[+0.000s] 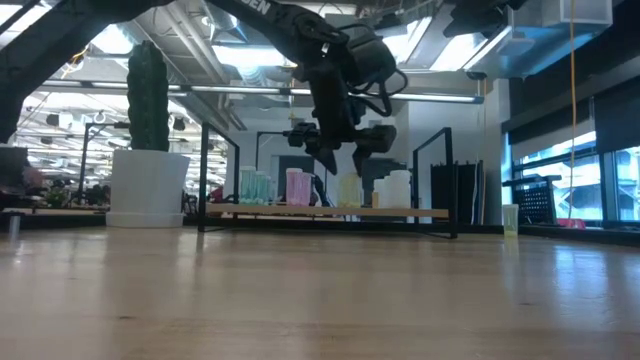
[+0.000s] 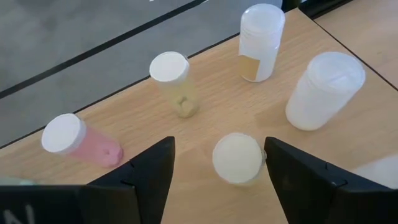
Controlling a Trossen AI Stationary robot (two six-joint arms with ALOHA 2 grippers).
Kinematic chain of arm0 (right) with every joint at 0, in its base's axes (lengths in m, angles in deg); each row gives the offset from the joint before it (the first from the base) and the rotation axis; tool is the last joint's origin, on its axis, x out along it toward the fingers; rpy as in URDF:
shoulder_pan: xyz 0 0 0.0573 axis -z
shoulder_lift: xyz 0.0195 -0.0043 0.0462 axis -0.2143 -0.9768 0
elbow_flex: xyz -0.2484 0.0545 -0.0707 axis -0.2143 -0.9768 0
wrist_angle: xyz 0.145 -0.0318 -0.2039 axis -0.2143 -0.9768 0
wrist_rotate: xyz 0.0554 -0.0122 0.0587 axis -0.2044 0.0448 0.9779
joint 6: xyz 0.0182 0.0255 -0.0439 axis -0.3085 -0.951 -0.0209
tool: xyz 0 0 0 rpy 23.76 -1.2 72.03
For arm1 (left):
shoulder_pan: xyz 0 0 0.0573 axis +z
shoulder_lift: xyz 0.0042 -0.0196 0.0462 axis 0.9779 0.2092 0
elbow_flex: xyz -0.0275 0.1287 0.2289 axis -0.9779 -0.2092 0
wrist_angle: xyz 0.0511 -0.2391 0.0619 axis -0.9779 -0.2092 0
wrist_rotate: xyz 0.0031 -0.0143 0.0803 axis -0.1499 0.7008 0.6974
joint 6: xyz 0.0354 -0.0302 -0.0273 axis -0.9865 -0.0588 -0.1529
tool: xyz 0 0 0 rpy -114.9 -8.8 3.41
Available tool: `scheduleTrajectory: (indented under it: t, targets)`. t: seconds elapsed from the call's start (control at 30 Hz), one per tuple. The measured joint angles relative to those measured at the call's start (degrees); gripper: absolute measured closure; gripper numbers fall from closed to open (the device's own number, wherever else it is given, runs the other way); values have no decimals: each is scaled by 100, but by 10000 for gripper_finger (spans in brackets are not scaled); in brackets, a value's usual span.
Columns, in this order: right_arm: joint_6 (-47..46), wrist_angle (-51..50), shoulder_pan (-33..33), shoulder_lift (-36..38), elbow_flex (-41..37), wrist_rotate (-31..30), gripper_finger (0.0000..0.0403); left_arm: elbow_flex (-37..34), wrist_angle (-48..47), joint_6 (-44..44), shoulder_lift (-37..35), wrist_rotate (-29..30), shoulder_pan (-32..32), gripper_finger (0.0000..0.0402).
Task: Pick and place medicine bottles onto shelf by color
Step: Put the bottom yellow pill bottle on the shelf aligned with the other yellow pill bottle
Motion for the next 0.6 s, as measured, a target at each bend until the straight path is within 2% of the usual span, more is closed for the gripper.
scheduleTrajectory:
  t: [0.6]
  targets:
    - [0,2,0,0,0,0,194,44,63,-179,-2,-116,-59,160]
